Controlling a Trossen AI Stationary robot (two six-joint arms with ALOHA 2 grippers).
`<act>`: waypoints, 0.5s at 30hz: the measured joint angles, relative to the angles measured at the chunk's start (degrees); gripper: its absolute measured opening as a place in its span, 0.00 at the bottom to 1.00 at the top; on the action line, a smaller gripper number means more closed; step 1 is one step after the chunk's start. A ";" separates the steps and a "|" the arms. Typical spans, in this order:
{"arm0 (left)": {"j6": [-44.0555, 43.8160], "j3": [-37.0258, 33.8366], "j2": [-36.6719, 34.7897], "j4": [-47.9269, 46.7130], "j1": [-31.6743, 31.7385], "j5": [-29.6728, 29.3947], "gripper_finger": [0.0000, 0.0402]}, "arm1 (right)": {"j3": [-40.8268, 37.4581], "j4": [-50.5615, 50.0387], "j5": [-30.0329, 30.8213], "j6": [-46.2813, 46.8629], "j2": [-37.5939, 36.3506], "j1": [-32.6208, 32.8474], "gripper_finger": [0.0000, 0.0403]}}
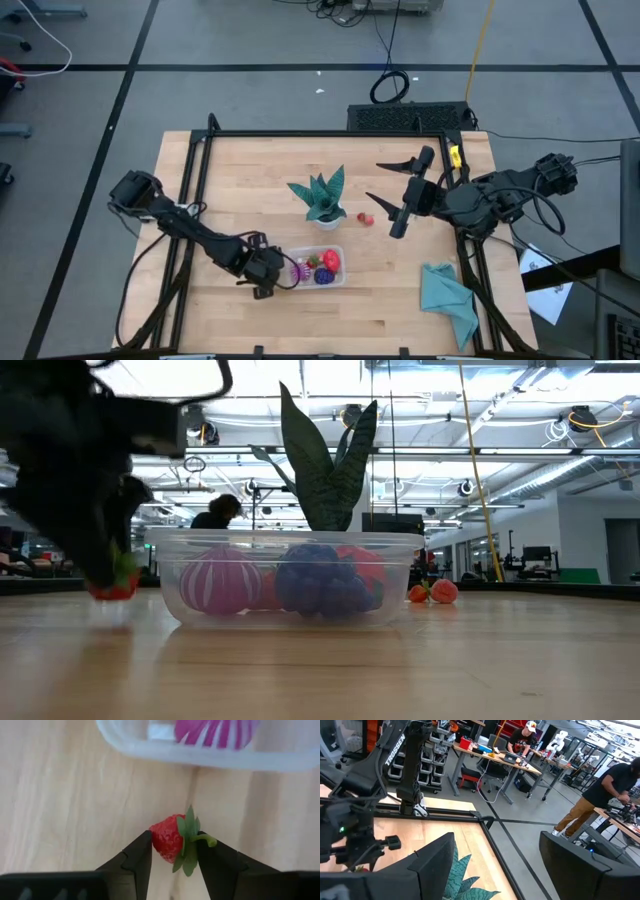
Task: Pick and placing Produce into tupperware
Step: Put the bottom red strawberry into the transparent bin
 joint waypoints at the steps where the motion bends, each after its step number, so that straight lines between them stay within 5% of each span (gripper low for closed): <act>1: -0.44 0.15 -1.15 -0.90 -0.24 -0.59 0.36 | 0.00 0.11 -0.01 0.00 0.00 0.00 0.70; 15: 4.60 5.41 -11.84 -4.88 -0.88 -3.44 0.36 | -0.02 0.92 -0.01 -1.01 0.00 0.00 0.70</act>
